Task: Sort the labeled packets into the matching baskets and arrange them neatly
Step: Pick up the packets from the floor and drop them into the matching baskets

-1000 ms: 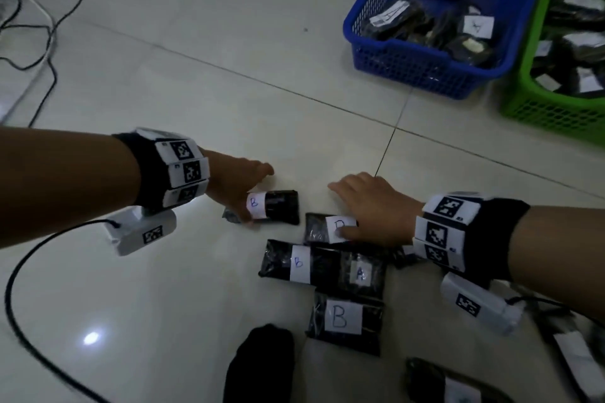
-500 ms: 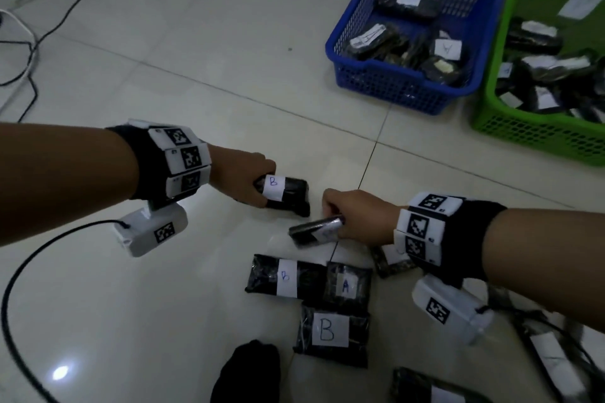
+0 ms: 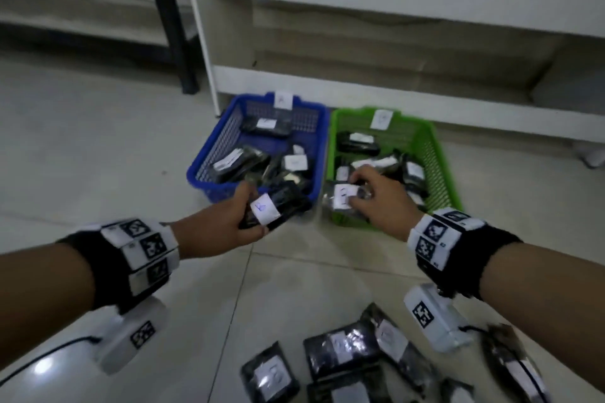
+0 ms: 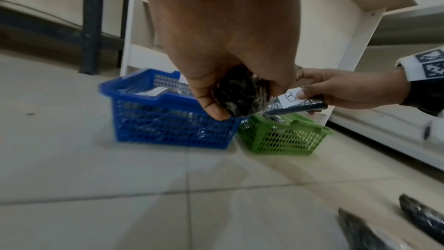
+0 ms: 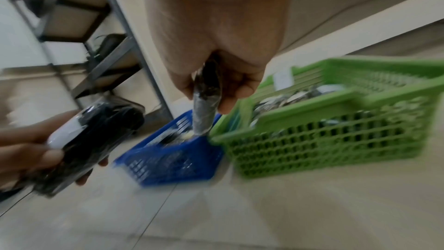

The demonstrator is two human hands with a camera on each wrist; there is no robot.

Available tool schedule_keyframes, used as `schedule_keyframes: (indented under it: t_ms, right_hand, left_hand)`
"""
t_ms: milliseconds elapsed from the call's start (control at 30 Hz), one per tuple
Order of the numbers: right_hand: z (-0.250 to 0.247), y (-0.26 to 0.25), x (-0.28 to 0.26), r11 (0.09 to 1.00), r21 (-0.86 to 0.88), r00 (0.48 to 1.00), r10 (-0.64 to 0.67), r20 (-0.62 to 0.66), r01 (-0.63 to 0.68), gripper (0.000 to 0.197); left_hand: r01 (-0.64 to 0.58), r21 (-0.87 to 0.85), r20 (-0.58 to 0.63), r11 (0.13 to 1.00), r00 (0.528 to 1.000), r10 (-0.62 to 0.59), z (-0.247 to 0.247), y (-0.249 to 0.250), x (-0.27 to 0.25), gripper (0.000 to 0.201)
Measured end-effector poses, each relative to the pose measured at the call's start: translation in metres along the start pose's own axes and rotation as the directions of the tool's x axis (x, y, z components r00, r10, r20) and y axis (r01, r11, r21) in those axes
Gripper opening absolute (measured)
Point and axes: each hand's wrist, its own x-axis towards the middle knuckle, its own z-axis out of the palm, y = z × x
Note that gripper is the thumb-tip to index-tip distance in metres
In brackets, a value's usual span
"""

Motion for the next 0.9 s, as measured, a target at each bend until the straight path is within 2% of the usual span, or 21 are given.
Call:
schedule_keyframes:
  t_ms: [67,133,233,333,467,567,700,833,900]
  right_hand:
    - [-0.031,0.027,0.011,0.997,0.017,0.979,0.081,-0.189,-0.079,0.023]
    - [-0.057,0.052,0.019,0.984,0.03,0.937,0.176,-0.303,-0.176,0.02]
    - [-0.083,0.084,0.024,0.949,0.124,0.876,0.317,-0.365,-0.291,0.02]
    - [-0.091,0.105,0.025,0.934,0.155,0.849,0.358,-0.389,-0.323,0.019]
    - [-0.082,0.122,0.026,0.949,0.123,0.882,0.315,-0.349,-0.291,0.018]
    - [-0.071,0.128,0.027,0.955,0.002,0.915,0.284,-0.286,-0.296,0.019]
    - [-0.061,0.134,0.027,0.919,-0.194,0.924,0.294,-0.244,-0.343,0.019]
    - [-0.059,0.147,0.025,0.942,-0.182,0.942,0.237,-0.238,-0.283,0.019]
    - [-0.056,0.152,0.021,0.922,-0.275,0.954,0.224,-0.197,-0.273,0.017]
  left_hand:
    - [-0.068,-0.008,-0.065,0.998,0.996,0.068,0.007,0.026,0.034,0.031]
    - [-0.106,-0.012,-0.122,0.994,0.987,0.104,0.017,0.05,0.068,0.03]
    - [-0.097,0.021,-0.188,0.995,0.977,0.099,0.037,0.077,0.114,0.033]
    - [-0.056,0.105,-0.198,0.993,0.977,0.076,0.061,0.096,0.147,0.038]
    - [-0.022,0.08,-0.151,0.997,0.988,0.034,0.095,0.109,0.169,0.045]
    - [-0.053,0.165,-0.13,0.985,0.989,0.075,0.114,0.113,0.178,0.047]
    - [-0.134,0.233,-0.086,0.963,0.984,0.158,0.13,0.115,0.186,0.046]
    - [-0.026,0.289,-0.144,0.957,0.987,0.07,0.14,0.113,0.195,0.051]
    - [-0.006,0.259,-0.131,0.966,0.991,0.041,0.143,0.114,0.198,0.061]
